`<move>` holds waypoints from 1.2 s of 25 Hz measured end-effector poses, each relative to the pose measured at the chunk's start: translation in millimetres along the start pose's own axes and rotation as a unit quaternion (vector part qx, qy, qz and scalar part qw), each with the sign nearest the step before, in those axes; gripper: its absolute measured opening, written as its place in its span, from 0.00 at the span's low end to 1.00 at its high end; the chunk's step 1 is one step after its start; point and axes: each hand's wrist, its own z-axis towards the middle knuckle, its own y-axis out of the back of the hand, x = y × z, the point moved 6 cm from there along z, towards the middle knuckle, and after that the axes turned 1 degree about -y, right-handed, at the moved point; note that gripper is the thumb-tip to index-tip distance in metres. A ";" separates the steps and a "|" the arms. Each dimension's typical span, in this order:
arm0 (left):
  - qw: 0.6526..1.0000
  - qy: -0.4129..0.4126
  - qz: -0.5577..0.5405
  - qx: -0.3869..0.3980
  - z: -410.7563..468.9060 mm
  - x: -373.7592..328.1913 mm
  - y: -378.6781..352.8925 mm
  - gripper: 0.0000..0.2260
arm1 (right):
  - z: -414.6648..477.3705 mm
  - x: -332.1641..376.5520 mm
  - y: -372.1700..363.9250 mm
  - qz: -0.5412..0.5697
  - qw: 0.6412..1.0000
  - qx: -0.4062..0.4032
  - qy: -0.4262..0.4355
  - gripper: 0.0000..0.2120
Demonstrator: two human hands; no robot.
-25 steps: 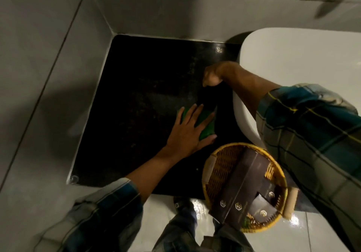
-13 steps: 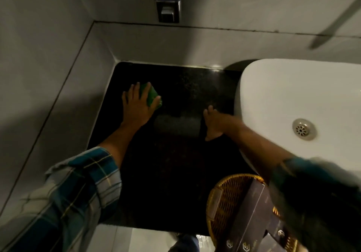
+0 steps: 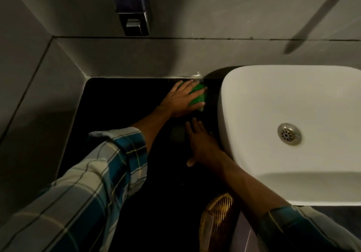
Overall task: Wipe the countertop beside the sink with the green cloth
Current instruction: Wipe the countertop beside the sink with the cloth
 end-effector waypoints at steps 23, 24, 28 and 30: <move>0.970 0.230 -0.063 -0.046 -194.6 -39.2 42.5 0.31 | -162.6 9.7 37.6 0.188 0.939 -0.279 0.072 0.15; 0.966 0.228 -0.098 -0.066 -213.8 -57.7 45.6 0.28 | -193.5 -9.3 38.4 0.228 0.918 -0.317 0.065 0.13; 0.925 0.233 -0.296 -0.050 -273.6 -124.9 49.8 0.17 | -278.6 -97.8 5.4 0.228 0.914 -0.330 -0.065 0.09; 0.898 0.268 -0.348 -0.015 -293.6 -159.0 43.5 0.13 | -295.8 -138.3 -29.9 0.197 0.931 -0.258 -0.167 0.09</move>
